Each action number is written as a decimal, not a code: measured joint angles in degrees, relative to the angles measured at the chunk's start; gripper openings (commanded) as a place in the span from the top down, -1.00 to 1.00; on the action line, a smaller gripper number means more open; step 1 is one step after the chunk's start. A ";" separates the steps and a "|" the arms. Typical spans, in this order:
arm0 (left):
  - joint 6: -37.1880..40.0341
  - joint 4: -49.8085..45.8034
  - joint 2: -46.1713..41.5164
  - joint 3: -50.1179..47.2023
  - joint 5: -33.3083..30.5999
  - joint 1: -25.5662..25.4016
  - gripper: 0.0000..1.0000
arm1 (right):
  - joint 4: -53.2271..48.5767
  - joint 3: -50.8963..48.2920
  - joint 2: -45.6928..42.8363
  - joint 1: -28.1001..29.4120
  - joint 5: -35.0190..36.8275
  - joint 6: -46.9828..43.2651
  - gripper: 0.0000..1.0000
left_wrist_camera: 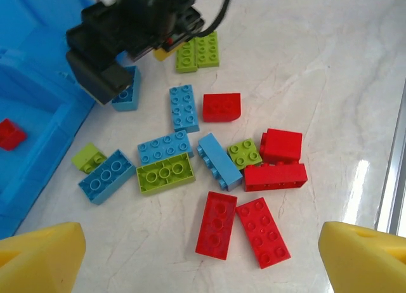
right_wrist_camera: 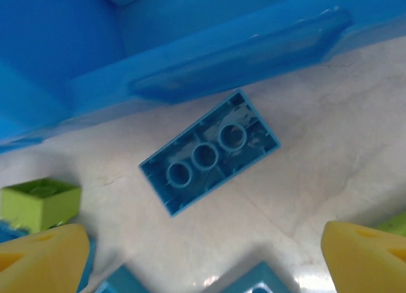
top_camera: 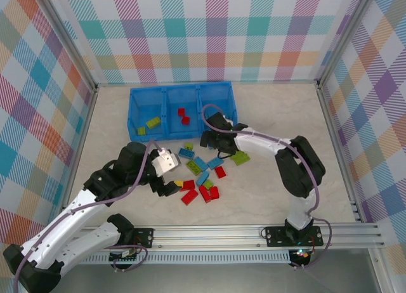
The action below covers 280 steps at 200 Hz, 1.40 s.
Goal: Sort the legos into containers by color
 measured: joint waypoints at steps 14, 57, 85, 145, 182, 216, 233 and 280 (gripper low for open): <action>1.79 0.28 -0.13 -0.85 0.24 0.00 -0.90 | -0.24 1.27 2.14 -0.17 1.57 0.39 -0.80; 3.89 1.09 -0.04 -1.27 1.09 0.00 -0.91 | -0.22 6.73 8.22 -0.59 4.42 1.44 -0.75; 4.33 1.73 -0.04 -1.33 1.09 0.00 -0.92 | -0.90 8.50 10.16 -0.63 5.22 2.73 -0.30; 4.98 1.81 -0.15 -1.70 1.09 0.00 -0.93 | 2.08 4.09 8.96 -0.63 5.88 3.82 0.19; 5.20 1.84 -0.98 -1.95 1.22 0.00 -0.95 | 2.99 -4.55 2.51 -0.63 5.95 3.02 0.41; 5.16 1.95 -1.75 -2.01 1.22 0.00 -0.96 | 4.26 -9.84 -5.22 -0.63 6.69 -0.94 0.47; 5.16 2.05 -2.19 -2.19 1.22 0.00 -0.97 | 6.36 -10.43 -10.38 -0.66 7.45 -5.35 0.48; 5.09 3.67 -2.23 -3.04 0.57 0.00 -1.00 | 14.12 1.95 -8.13 -2.36 11.63 -23.28 0.46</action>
